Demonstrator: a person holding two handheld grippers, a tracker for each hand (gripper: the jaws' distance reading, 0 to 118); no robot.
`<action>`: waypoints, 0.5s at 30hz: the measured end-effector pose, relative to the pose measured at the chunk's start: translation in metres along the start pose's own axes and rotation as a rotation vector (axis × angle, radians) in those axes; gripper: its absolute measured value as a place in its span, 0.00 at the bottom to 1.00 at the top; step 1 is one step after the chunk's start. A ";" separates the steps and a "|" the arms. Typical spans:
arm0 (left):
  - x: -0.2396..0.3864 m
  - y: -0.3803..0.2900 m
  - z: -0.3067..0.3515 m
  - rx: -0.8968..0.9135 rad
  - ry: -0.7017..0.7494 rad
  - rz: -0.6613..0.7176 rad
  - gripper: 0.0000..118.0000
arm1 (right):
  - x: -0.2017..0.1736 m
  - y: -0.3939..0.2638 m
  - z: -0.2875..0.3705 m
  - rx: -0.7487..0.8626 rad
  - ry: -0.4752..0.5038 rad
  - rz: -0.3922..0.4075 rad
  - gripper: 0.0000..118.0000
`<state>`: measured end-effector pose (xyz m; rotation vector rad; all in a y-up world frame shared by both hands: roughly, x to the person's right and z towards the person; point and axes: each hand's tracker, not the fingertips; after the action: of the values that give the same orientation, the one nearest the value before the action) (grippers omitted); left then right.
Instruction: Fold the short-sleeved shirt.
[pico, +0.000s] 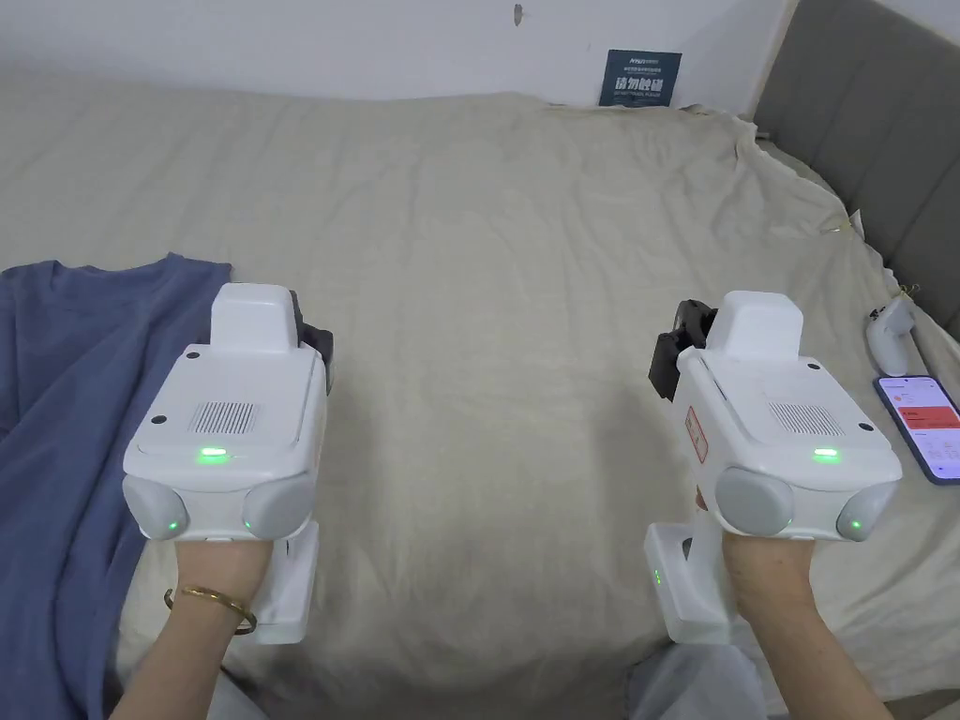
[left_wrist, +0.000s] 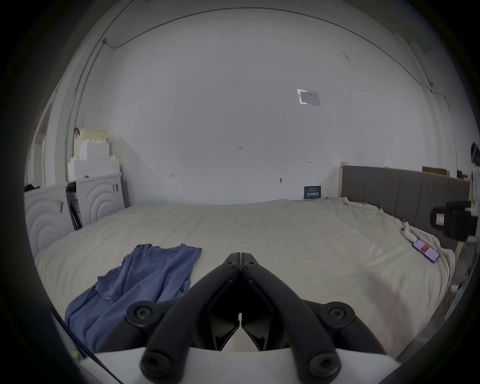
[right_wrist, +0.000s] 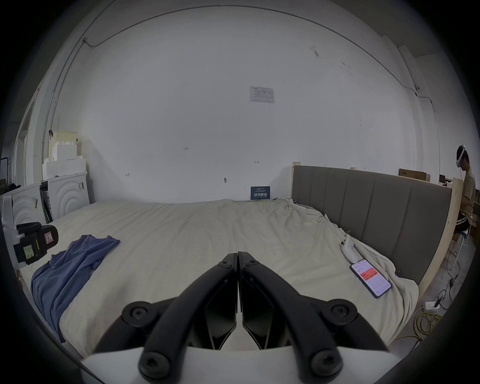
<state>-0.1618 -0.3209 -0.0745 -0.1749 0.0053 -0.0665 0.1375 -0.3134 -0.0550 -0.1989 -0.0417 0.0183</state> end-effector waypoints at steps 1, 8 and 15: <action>0.000 0.001 0.000 0.000 -0.001 -0.003 0.00 | 0.001 0.000 0.001 0.003 0.000 0.001 0.00; -0.005 0.002 -0.003 0.004 0.001 0.020 0.00 | 0.000 0.002 0.003 0.011 0.006 0.013 0.00; -0.006 0.003 -0.003 0.008 0.000 0.026 0.00 | 0.000 0.004 0.005 0.012 0.009 0.017 0.00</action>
<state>-0.1673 -0.3183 -0.0774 -0.1672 0.0074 -0.0410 0.1370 -0.3088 -0.0505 -0.1874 -0.0310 0.0351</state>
